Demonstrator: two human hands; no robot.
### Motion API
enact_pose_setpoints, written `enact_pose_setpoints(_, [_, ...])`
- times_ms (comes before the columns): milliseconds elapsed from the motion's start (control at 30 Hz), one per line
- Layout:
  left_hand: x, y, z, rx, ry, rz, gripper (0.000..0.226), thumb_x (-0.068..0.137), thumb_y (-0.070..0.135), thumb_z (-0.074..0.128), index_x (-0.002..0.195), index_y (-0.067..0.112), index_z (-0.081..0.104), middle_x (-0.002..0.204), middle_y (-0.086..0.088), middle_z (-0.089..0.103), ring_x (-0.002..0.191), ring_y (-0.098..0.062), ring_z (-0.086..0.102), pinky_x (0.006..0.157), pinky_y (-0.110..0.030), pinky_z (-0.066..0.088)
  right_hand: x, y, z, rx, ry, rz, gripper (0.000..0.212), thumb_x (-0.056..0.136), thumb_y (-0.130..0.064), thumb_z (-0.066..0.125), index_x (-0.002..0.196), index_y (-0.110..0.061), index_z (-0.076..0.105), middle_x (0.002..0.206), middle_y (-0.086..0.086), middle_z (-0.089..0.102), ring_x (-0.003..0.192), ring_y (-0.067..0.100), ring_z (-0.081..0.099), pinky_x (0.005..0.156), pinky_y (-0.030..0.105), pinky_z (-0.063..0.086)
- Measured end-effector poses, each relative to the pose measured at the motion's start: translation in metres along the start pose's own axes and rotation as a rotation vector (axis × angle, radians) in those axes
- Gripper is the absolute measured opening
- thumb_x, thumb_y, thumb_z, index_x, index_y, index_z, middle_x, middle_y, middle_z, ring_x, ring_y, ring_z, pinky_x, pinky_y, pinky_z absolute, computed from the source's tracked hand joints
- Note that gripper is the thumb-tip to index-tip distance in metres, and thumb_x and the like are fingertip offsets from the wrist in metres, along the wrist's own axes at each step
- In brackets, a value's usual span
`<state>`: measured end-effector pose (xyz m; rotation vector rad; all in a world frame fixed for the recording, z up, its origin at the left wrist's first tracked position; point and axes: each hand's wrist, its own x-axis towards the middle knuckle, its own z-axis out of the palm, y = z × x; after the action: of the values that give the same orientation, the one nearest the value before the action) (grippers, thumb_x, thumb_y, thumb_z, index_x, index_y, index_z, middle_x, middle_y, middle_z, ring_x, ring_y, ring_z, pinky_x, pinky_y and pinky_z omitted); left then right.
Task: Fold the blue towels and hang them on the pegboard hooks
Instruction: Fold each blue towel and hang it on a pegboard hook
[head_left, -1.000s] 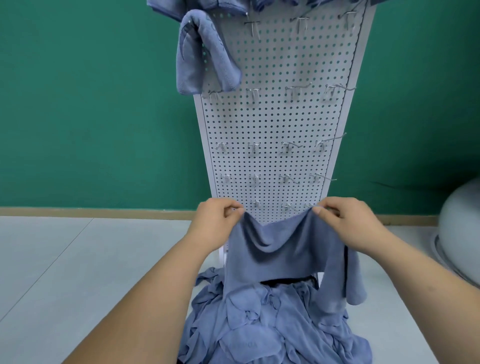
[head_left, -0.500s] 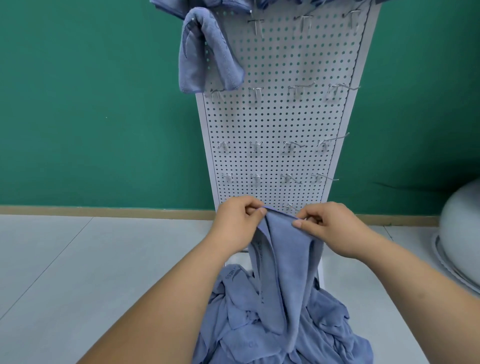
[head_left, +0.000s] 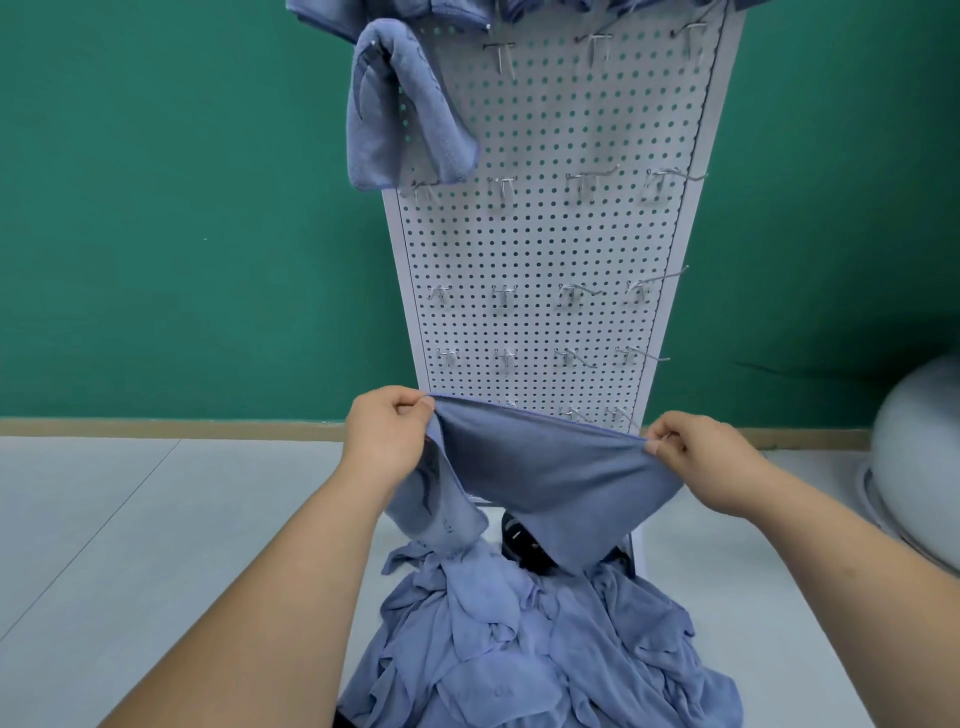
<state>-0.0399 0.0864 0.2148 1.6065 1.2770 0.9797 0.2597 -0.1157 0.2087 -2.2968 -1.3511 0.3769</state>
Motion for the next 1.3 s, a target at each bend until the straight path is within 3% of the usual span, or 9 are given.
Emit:
enact_pose_setpoints(100, [-0.004, -0.002, 0.004, 0.037, -0.061, -0.002, 0.011, 0.096, 0.017, 0.073, 0.089, 0.023, 0.078, 0.076, 0.005, 0.074, 0.072, -0.019, 0.066, 0.076, -0.041, 0.062, -0.001, -0.015, 0.0, 0.34, 0.001, -0.015, 0.005, 0.107, -0.024, 0.058, 0.105, -0.023, 0.062, 0.076, 0.015, 0.067, 0.066, 0.023, 0.058, 0.065, 0.038, 0.058])
enact_pose_setpoints(167, [-0.01, 0.001, 0.009, 0.036, -0.144, 0.006, 0.013, 0.094, 0.013, 0.075, 0.092, 0.025, 0.078, 0.08, 0.004, 0.072, 0.073, -0.018, 0.065, 0.069, -0.039, 0.061, -0.006, -0.03, -0.003, 0.561, -0.044, -0.049, 0.007, 0.108, -0.023, 0.059, 0.112, -0.02, 0.064, 0.068, 0.01, 0.059, 0.062, 0.02, 0.055, 0.069, 0.038, 0.059])
enact_pose_setpoints(300, [-0.022, 0.01, 0.018, -0.002, -0.302, 0.045, 0.025, 0.089, 0.005, 0.08, 0.1, 0.028, 0.079, 0.092, 0.002, 0.061, 0.072, -0.017, 0.058, 0.091, -0.05, 0.06, -0.018, -0.065, -0.008, 0.691, -0.11, -0.166, 0.018, 0.106, -0.015, 0.061, 0.105, -0.022, 0.078, 0.078, 0.001, 0.069, 0.07, 0.013, 0.062, 0.074, 0.031, 0.059])
enact_pose_setpoints(433, [-0.036, 0.025, 0.026, -0.112, -0.425, 0.053, 0.03, 0.09, 0.0, 0.077, 0.107, 0.025, 0.078, 0.097, 0.001, 0.07, 0.072, -0.014, 0.065, 0.087, -0.048, 0.061, -0.027, -0.081, -0.006, 0.592, -0.221, -0.255, 0.036, 0.093, 0.002, 0.069, 0.113, -0.027, 0.079, 0.099, -0.004, 0.079, 0.093, 0.007, 0.071, 0.088, 0.023, 0.058])
enact_pose_setpoints(533, [-0.045, 0.033, 0.031, -0.208, -0.502, 0.055, 0.033, 0.09, -0.002, 0.078, 0.113, 0.022, 0.076, 0.102, -0.007, 0.075, 0.08, -0.014, 0.07, 0.084, -0.031, 0.058, -0.026, -0.084, 0.0, 0.386, -0.08, -0.304, 0.026, 0.089, -0.01, 0.078, 0.102, -0.033, 0.081, 0.093, -0.014, 0.078, 0.088, 0.002, 0.071, 0.081, 0.013, 0.052])
enact_pose_setpoints(667, [-0.054, 0.039, 0.037, -0.311, -0.557, 0.036, 0.033, 0.088, 0.0, 0.081, 0.116, 0.016, 0.074, 0.103, -0.013, 0.079, 0.091, -0.021, 0.074, 0.086, -0.027, 0.057, -0.026, -0.082, 0.007, 0.363, 0.026, -0.334, 0.007, 0.089, -0.029, 0.083, 0.085, -0.033, 0.08, 0.082, -0.011, 0.077, 0.077, 0.007, 0.069, 0.077, 0.019, 0.053])
enact_pose_setpoints(933, [-0.067, 0.048, 0.043, -0.285, -0.549, 0.066, 0.016, 0.096, 0.01, 0.075, 0.111, 0.017, 0.073, 0.097, -0.002, 0.082, 0.098, -0.013, 0.076, 0.1, -0.032, 0.056, -0.025, -0.079, 0.016, 0.319, 0.183, -0.356, 0.017, 0.086, -0.032, 0.085, 0.077, -0.03, 0.07, 0.08, -0.01, 0.07, 0.078, 0.008, 0.067, 0.073, 0.021, 0.052])
enact_pose_setpoints(1133, [-0.072, 0.047, 0.045, -0.291, -0.604, 0.148, 0.029, 0.087, 0.007, 0.085, 0.112, 0.01, 0.073, 0.102, -0.008, 0.08, 0.09, -0.014, 0.075, 0.088, -0.023, 0.058, -0.026, -0.077, 0.018, 0.266, 0.215, -0.31, 0.021, 0.084, -0.037, 0.085, 0.074, -0.031, 0.068, 0.072, -0.016, 0.071, 0.073, 0.004, 0.068, 0.069, 0.023, 0.053])
enact_pose_setpoints(1300, [-0.066, 0.044, 0.044, -0.202, -0.544, 0.21, 0.018, 0.092, 0.001, 0.078, 0.106, 0.011, 0.074, 0.094, -0.006, 0.08, 0.086, -0.012, 0.072, 0.085, -0.02, 0.057, -0.027, -0.08, 0.01, 0.292, 0.057, -0.312, 0.019, 0.092, -0.04, 0.08, 0.103, -0.036, 0.065, 0.076, -0.016, 0.075, 0.075, 0.007, 0.07, 0.072, 0.027, 0.054])
